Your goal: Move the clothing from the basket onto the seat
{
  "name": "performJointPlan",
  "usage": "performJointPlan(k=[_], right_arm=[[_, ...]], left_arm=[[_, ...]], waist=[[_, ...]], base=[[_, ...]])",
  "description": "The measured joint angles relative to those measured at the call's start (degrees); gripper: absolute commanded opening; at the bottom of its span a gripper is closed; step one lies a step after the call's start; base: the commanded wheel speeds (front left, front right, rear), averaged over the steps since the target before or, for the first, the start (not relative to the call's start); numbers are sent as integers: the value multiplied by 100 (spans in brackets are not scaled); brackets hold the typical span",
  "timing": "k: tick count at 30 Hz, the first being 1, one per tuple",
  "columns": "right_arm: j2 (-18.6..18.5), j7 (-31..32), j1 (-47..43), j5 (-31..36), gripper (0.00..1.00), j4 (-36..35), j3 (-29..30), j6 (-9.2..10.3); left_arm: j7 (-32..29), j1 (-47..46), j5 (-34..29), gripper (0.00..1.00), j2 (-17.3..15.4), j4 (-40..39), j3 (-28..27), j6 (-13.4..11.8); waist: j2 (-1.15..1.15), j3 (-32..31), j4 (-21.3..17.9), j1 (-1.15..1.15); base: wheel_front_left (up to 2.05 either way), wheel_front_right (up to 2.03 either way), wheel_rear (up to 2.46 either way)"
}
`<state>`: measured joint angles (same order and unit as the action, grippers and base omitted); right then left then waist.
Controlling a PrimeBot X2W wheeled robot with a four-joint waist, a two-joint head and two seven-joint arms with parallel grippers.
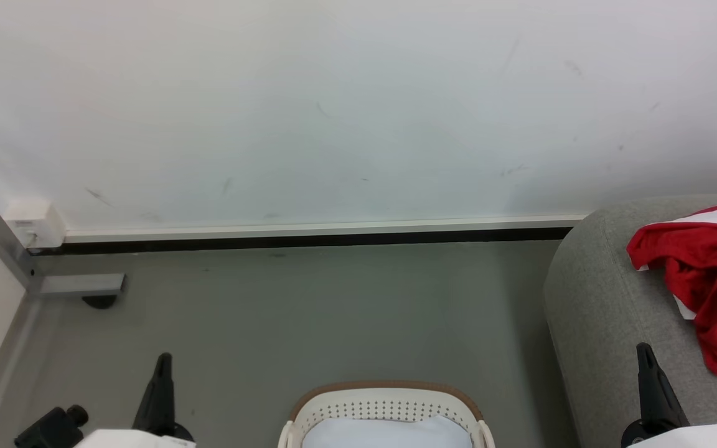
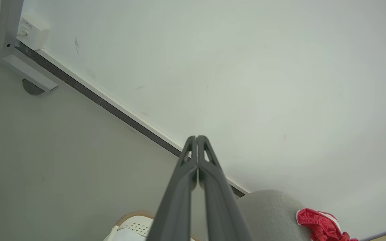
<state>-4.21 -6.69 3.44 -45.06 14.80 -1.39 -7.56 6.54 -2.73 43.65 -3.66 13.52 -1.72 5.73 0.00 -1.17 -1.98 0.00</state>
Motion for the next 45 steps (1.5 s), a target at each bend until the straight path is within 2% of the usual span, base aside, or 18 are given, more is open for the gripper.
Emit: performJointPlan(k=[21, 45], right_arm=[[-2, 337, 112, -1514, 0, 1, 167, 0], [-65, 620, 218, -2937, 0, 1, 271, 1]], left_arm=[[-400, -81, 1486, 0, 32, -140, -148, -108], [-755, -165, 2849, 0, 58, -279, -289, -201]], waist=[[0, 23, 44, 0], [0, 49, 95, 0]], base=[[0, 0, 0], [0, 0, 0]])
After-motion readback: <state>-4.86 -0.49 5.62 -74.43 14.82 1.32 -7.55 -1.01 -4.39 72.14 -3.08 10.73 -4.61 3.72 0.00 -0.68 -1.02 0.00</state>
